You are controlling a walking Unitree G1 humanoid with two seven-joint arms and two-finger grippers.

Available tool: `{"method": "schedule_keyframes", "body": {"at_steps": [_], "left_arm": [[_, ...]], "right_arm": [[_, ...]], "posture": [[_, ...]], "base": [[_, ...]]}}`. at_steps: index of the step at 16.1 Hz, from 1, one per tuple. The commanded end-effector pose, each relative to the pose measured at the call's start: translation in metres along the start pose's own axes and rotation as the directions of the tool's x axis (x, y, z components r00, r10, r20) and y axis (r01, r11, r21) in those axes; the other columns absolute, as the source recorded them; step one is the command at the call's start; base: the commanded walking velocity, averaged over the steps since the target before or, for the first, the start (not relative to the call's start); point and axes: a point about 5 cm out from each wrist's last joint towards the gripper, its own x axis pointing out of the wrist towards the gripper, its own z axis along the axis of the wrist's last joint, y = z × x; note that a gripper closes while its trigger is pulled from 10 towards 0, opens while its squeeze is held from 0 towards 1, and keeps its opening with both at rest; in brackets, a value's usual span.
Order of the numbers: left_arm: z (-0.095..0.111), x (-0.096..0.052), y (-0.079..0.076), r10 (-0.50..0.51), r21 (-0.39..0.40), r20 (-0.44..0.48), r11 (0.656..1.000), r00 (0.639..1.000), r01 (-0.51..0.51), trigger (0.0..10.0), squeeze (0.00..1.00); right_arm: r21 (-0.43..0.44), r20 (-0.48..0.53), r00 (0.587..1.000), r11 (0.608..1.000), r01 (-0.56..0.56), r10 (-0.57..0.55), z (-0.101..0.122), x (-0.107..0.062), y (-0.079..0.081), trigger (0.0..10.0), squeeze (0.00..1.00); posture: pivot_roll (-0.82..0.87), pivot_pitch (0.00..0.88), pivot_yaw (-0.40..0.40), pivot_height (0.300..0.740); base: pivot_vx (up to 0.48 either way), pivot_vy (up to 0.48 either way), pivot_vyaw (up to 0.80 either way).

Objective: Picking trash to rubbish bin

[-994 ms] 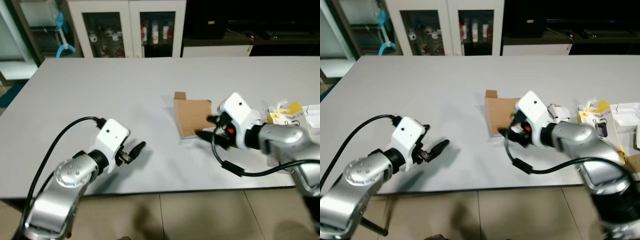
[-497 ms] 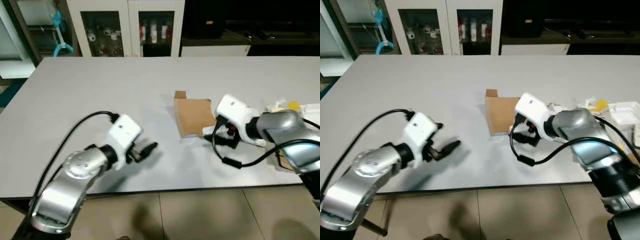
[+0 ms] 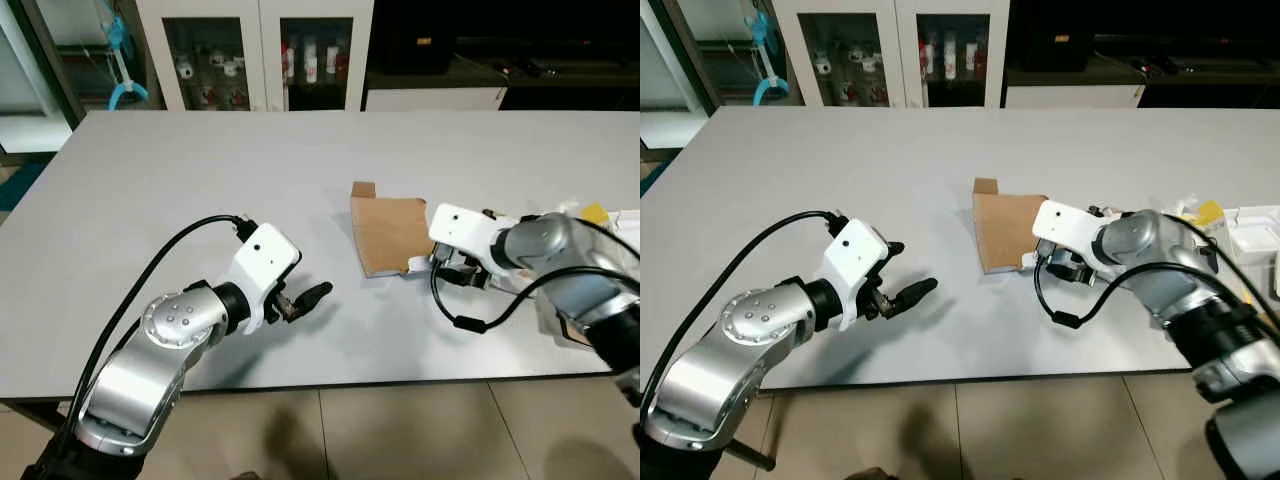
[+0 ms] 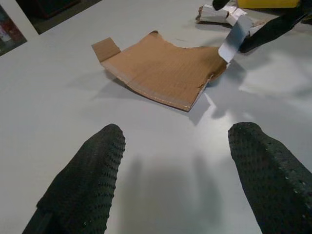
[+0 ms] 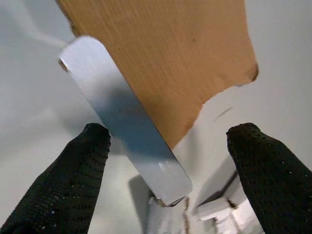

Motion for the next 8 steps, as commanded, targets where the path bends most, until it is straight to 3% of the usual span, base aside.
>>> {"method": "schedule_keyframes", "body": {"at_steps": [1, 5, 6, 7, 8], "left_arm": [[0.002, 0.001, -0.002, -0.022, -0.001, 0.008, 1.0, 1.0, 0.022, 10.0, 0.0], [-0.001, 0.001, -0.003, -0.043, -0.001, -0.01, 0.999, 0.999, 0.043, 10.0, 0.0], [-0.003, 0.001, -0.003, -0.039, 0.005, -0.022, 0.999, 0.999, 0.039, 10.0, 0.0], [-0.003, 0.001, -0.002, -0.035, 0.005, -0.023, 0.999, 0.999, 0.035, 10.0, 0.0], [-0.002, 0.001, -0.002, -0.035, 0.004, -0.022, 0.999, 0.999, 0.035, 10.0, 0.0]], "right_arm": [[-0.046, 0.002, 1.0, 0.999, 0.017, -0.017, 0.003, 0.001, -0.003, 10.0, 0.0], [-0.04, 0.026, 1.0, 0.999, -0.01, 0.011, 0.004, 0.012, 0.005, 10.0, 0.0], [-0.045, 0.036, 0.999, 0.999, -0.014, 0.016, 0.004, 0.015, 0.006, 9.1, 0.0], [-0.05, 0.04, 0.999, 0.998, -0.026, 0.028, 0.005, 0.015, 0.007, 1.9, 0.0], [-0.05, 0.042, 0.999, 0.998, -0.03, 0.032, 0.005, 0.015, 0.007, 0.0, 0.0]], "posture": [[-0.05, 0.0, -0.012, 0.74], [-0.04, 0.0, -0.013, 0.74], [-0.04, 0.0, -0.015, 0.74], [-0.04, 0.0, -0.018, 0.74], [-0.04, 0.0, -0.018, 0.74]], "base": [[0.0, 0.0, 0.0], [0.0, 0.0, 0.0], [0.0, 0.0, 0.0], [0.0, 0.0, 0.0], [0.0, 0.0, 0.0]]}}
